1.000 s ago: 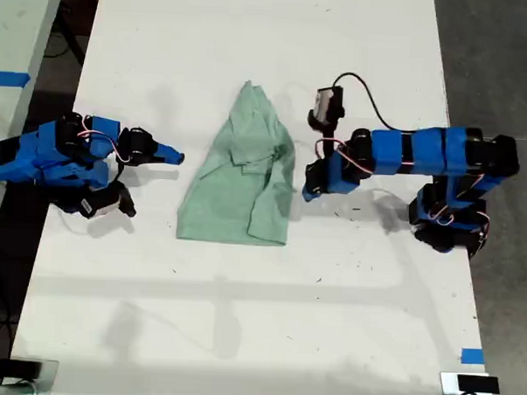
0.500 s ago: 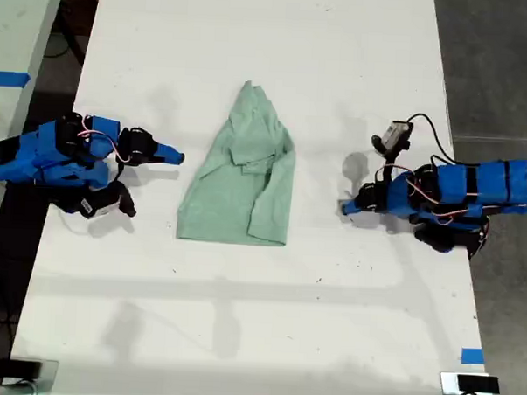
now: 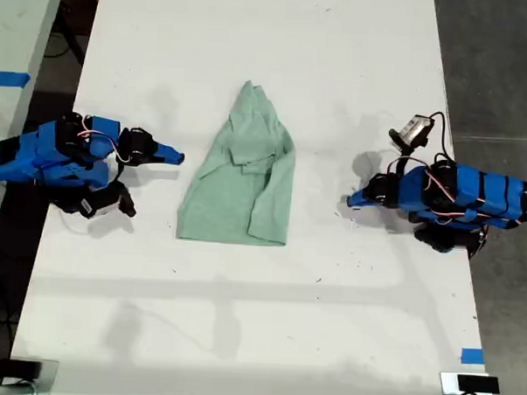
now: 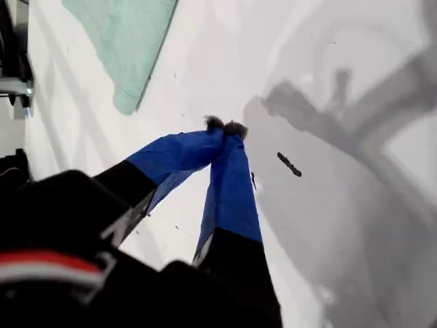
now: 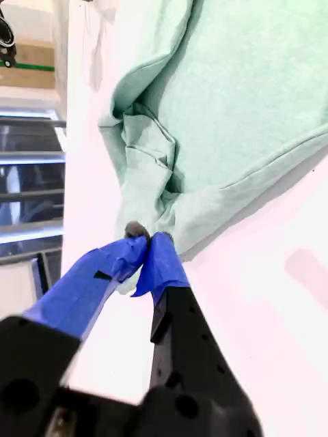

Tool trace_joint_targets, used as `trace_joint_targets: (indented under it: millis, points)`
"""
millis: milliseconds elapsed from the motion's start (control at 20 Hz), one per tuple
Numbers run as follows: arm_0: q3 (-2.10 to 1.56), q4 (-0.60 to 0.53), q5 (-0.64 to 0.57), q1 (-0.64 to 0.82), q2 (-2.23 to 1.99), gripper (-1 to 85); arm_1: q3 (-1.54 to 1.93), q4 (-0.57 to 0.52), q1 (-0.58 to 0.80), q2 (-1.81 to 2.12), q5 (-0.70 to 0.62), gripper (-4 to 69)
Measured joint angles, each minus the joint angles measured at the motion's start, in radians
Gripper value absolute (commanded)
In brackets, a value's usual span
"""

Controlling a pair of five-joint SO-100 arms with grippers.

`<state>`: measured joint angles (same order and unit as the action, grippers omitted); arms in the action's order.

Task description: Fold t shirt

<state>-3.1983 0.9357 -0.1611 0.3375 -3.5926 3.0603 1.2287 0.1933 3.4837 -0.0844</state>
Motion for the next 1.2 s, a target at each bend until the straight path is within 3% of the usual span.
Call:
trace_joint_targets:
  millis: [1200]
  points:
    - [0.000, 0.000, 0.000, 0.000, 0.000, -0.1, 0.000, 0.012, 0.000, 0.000, 0.017, -0.9]
